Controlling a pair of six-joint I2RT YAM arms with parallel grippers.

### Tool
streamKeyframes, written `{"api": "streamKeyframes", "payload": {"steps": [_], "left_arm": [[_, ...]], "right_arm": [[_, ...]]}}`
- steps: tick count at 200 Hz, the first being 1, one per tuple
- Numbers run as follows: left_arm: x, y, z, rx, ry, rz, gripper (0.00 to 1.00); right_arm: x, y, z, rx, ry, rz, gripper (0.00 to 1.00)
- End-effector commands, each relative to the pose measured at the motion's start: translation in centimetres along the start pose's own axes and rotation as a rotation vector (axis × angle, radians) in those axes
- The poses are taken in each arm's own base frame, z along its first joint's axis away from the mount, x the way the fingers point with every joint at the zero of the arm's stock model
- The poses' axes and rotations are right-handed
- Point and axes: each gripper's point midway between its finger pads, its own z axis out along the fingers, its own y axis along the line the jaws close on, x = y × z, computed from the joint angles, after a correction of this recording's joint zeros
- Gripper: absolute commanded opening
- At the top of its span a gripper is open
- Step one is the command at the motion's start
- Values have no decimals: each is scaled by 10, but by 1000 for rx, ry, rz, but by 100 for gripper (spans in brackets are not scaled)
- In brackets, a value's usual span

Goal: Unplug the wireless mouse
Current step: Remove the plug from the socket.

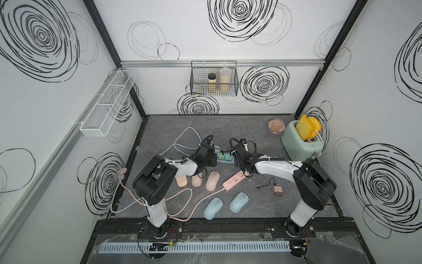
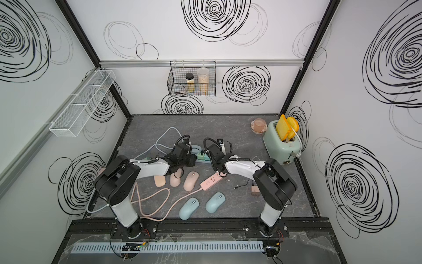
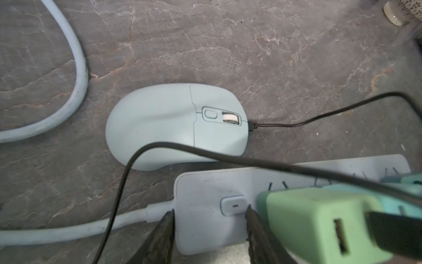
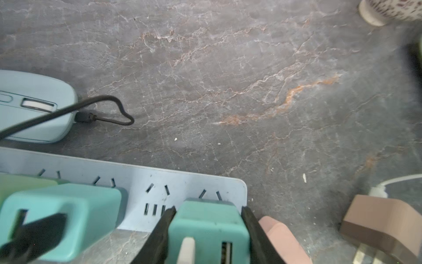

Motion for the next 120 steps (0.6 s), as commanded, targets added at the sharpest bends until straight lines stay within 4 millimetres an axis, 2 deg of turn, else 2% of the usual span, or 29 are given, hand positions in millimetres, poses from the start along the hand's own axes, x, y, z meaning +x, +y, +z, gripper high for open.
{"api": "streamKeyframes", "payload": {"steps": [1,18,31,47,61,82,120], "left_arm": [[12,-5,6,16,43,26,54],[12,-5,6,13,43,27,54],[12,-4,7,14,44,27,54],[13,-4,7,11,46,27,54],[13,-4,7,10,46,27,54],[13,-5,8,13,46,27,54],[11,-5,7,12,44,30,55]], "right_arm": [[-5,24,-15,-21,-50,-86,0],[-9,48,-30,-209,-57,-41,0],[-18,67,-51,-428,-58,36,0],[-31,75,-70,-613,-68,127,0],[-32,74,-71,-657,-9,187,0],[-27,68,-60,-586,73,181,0],[-26,45,-44,-127,-82,-91,0]]}}
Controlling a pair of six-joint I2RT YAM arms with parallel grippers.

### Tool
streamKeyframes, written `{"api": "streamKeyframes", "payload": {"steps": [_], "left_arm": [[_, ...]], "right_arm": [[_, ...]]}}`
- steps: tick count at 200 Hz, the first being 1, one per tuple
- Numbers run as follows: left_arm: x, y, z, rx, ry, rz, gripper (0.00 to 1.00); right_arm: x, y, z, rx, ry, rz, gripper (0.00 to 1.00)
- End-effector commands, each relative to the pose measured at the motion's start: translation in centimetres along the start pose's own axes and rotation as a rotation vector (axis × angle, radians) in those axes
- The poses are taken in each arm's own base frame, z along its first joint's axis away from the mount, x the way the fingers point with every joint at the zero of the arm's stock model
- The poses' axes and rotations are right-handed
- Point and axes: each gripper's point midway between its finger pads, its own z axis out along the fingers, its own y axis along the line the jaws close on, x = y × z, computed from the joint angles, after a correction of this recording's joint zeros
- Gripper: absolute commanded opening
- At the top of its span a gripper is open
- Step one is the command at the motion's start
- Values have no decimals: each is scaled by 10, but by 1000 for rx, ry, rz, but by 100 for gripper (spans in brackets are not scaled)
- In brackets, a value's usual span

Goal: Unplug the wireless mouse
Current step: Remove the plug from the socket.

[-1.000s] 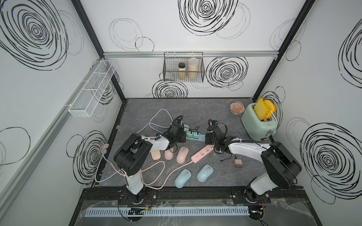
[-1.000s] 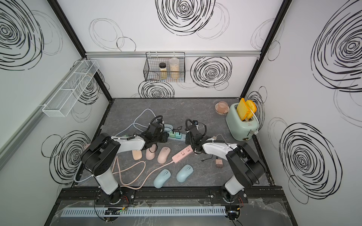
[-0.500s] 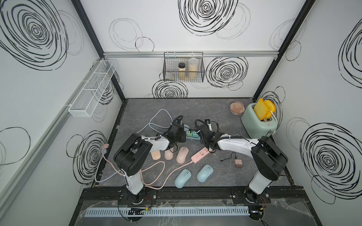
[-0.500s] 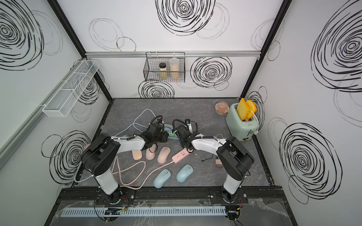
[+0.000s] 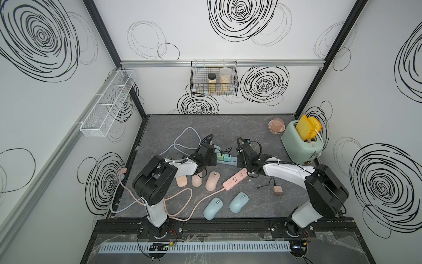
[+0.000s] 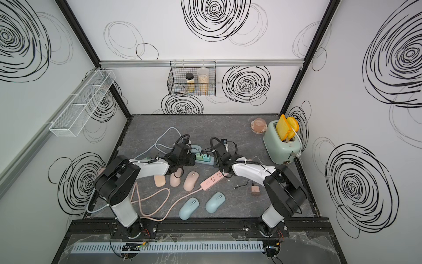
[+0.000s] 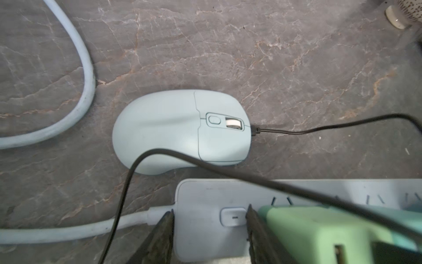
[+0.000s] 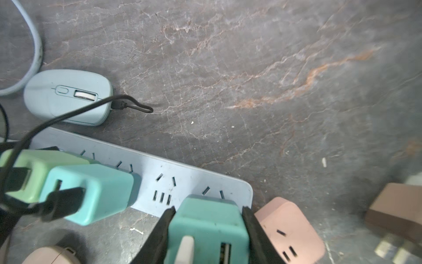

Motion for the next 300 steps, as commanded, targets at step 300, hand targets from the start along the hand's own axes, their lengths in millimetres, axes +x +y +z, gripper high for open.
{"api": "streamKeyframes", "payload": {"steps": [300], "left_arm": [[-2,-10,-6,29,18,16,78]], "right_arm": [[-81,-21,-18,-226,-140,193,0]]}}
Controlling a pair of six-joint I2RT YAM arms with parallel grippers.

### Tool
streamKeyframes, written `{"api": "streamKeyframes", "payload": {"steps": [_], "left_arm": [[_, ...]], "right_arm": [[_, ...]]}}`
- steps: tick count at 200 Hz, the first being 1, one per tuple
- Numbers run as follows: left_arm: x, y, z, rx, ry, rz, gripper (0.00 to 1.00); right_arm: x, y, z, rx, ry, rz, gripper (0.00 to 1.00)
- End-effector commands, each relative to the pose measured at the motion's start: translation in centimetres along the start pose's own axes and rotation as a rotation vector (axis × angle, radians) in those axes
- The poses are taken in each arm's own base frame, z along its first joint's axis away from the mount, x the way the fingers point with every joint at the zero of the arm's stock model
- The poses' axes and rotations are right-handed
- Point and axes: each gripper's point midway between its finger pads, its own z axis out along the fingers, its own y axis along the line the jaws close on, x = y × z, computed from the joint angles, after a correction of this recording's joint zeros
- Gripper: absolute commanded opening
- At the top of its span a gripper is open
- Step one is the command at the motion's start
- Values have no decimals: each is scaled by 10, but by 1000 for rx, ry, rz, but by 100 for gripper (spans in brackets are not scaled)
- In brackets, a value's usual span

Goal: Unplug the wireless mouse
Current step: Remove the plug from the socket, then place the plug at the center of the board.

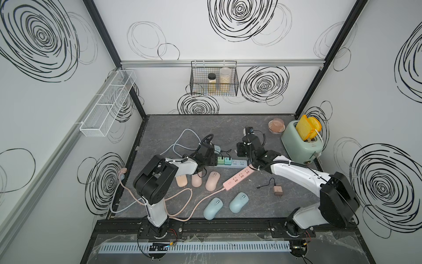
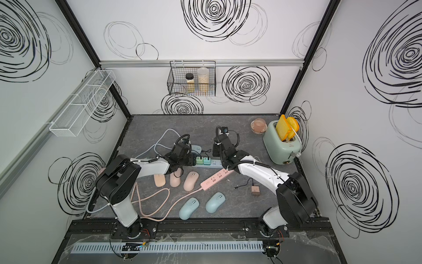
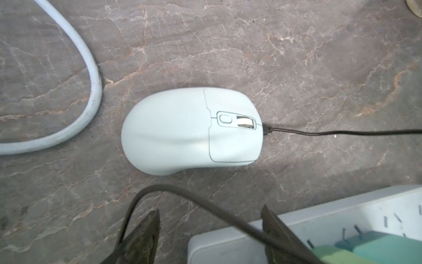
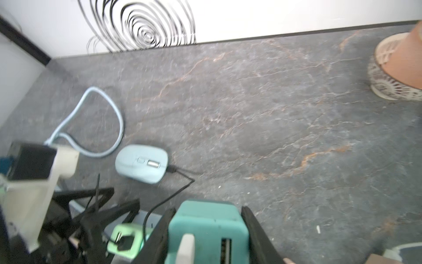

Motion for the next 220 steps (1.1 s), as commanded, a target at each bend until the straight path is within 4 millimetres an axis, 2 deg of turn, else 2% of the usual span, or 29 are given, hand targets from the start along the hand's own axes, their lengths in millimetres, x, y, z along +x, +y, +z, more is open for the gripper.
{"api": "streamKeyframes", "payload": {"steps": [1,25,46,72,81,89,100,107,119,132,138,146,166,189,202,220], "left_arm": [[-4,-16,-9,58,-3,4,78],[-15,-19,-19,72,-30,-6,82],[-25,-21,-32,80,-66,-27,84],[-33,-21,-46,94,-107,-82,85],[-35,-21,-49,98,-119,-97,85],[-36,-22,-54,110,-126,-106,85],[-39,-25,-61,127,-143,-114,86],[-40,-27,-65,140,-153,-119,87],[-44,-29,-74,156,-170,-119,87],[-46,-31,-83,170,-182,-117,88],[-47,-32,-86,169,-188,-115,88],[-47,-31,-90,169,-192,-112,89],[-48,-26,-98,146,-203,-105,88],[-49,-16,-113,118,-237,-113,89],[-52,-17,-122,135,-257,-112,89],[-55,-25,-134,175,-271,-91,87]], "right_arm": [[14,-21,18,-59,106,106,0],[26,-58,41,-19,255,214,0],[38,-82,58,-15,344,304,0],[50,-101,71,-1,402,378,4],[53,-106,73,15,413,390,8],[55,-111,74,33,416,398,16],[54,-119,76,52,414,409,38],[51,-124,76,57,404,416,50],[42,-132,74,80,380,424,64],[28,-139,70,108,342,418,73],[22,-141,68,120,325,414,82],[12,-144,64,134,301,409,86],[-7,-148,53,158,246,408,89],[-32,-148,31,165,148,413,89],[-46,-139,18,136,94,382,86],[-62,-117,-2,107,26,314,83]]}}
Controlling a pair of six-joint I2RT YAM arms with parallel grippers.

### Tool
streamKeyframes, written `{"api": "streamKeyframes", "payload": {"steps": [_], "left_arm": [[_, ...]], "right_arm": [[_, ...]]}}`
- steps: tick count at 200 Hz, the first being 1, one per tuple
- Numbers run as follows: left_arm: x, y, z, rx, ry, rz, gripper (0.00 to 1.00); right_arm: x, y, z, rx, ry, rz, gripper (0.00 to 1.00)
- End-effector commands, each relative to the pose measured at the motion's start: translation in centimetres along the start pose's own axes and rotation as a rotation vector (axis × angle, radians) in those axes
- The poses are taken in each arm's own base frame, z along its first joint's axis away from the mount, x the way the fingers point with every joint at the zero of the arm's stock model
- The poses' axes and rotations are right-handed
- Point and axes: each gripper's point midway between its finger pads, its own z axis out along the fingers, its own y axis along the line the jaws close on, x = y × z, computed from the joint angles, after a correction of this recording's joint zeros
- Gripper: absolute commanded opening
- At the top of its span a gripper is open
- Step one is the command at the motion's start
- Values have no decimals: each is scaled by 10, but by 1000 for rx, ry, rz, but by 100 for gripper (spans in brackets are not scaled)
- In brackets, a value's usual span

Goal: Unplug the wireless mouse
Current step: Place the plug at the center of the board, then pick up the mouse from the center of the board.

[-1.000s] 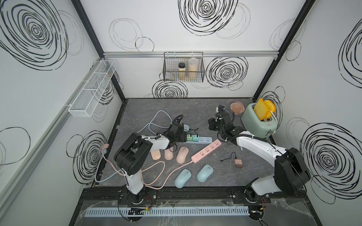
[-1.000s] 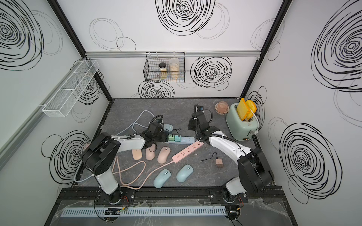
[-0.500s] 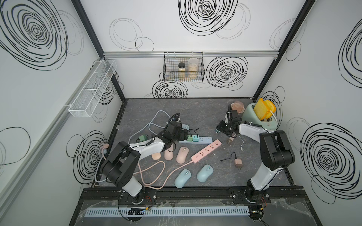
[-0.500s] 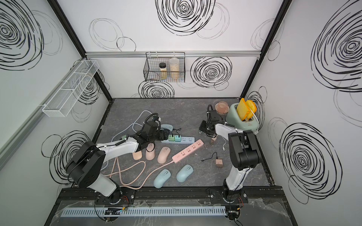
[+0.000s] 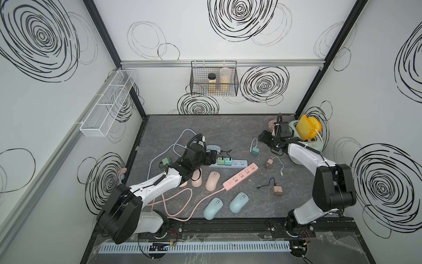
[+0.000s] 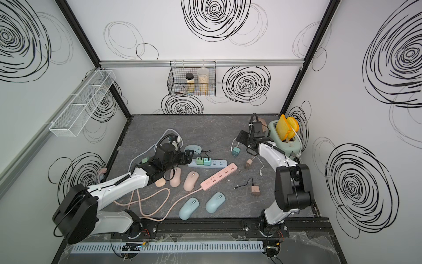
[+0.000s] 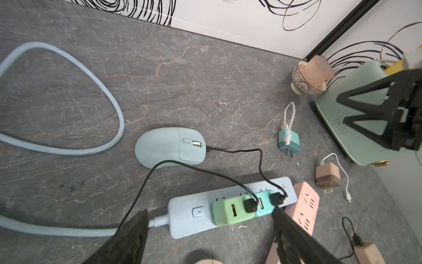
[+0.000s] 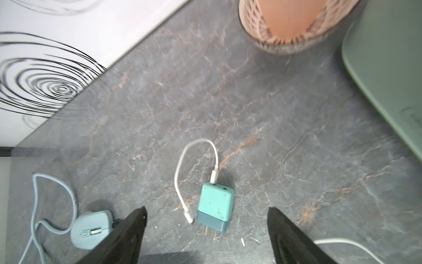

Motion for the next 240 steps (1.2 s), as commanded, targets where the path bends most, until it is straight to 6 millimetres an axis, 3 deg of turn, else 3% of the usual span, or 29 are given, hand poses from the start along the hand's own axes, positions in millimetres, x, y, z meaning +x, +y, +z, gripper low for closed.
{"api": "streamKeyframes", "payload": {"steps": [1,24,43,71,89,126,155,180,240], "left_arm": [[-10,-8,-13,32,-40,11,87],[-5,-28,-22,94,-38,48,82],[5,-38,-25,104,-20,83,78],[17,-47,-27,127,-3,106,77],[24,-46,-27,136,6,94,82],[34,-13,-15,115,43,-37,87],[45,29,-8,28,49,-155,87],[58,56,-8,-94,81,-159,86],[97,67,-10,-317,199,-1,91]], "right_arm": [[-11,26,-35,-33,-105,-75,82],[9,61,-58,-122,-149,-184,77],[29,77,-70,-171,-172,-237,73],[71,99,-73,-319,-120,-304,72],[92,106,-71,-334,-71,-343,74],[122,103,-67,-339,-8,-360,75],[134,98,-68,-346,2,-361,76],[140,93,-67,-346,13,-352,75],[148,87,-66,-364,24,-341,75]]}}
